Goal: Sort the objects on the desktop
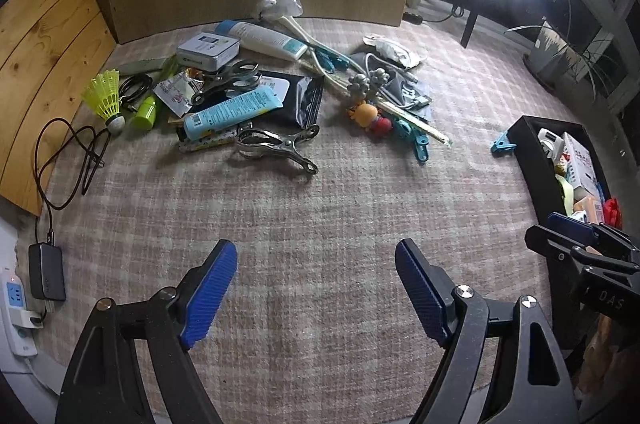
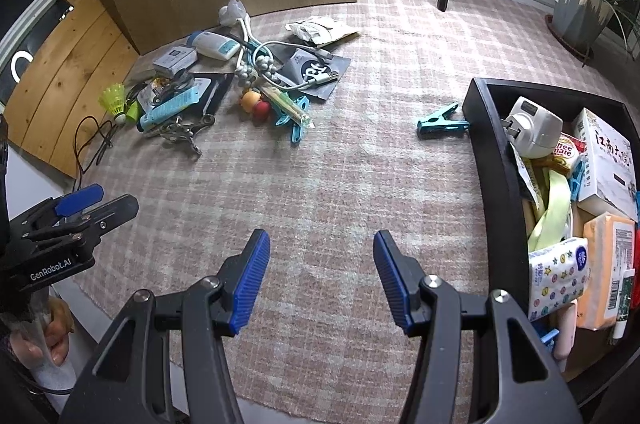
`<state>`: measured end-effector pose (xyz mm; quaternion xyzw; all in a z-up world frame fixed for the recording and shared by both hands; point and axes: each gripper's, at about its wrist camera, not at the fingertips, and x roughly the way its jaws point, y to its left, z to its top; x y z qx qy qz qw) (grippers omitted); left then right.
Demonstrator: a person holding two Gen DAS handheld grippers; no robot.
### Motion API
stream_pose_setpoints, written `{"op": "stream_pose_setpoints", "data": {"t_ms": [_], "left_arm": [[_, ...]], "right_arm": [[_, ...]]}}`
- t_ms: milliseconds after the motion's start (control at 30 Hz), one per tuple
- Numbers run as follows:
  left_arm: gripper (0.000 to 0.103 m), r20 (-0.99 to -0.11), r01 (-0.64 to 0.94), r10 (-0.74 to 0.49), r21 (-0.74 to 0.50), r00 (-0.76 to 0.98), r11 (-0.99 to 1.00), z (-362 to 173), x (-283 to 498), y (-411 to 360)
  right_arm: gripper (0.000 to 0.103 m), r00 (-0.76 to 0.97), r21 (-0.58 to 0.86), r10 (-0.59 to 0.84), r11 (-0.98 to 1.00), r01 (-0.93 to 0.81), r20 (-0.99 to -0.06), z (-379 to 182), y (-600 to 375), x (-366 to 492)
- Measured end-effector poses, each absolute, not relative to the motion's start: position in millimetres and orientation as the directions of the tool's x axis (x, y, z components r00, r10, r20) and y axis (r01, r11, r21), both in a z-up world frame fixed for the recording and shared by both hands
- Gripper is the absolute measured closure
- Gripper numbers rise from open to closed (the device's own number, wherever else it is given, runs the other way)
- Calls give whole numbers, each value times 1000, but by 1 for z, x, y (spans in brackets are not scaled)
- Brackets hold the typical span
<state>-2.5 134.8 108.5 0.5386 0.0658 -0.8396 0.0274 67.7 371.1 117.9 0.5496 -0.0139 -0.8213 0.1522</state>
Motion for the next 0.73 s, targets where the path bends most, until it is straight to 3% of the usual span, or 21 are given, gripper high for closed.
{"op": "stream_pose_setpoints", "data": {"t_ms": [733], "left_arm": [[22,-902,128,12,-74,-431,-989,108,-8,130]], "right_arm": [[50,-333,190,-268,-950,249,-904,110,364,59]]}}
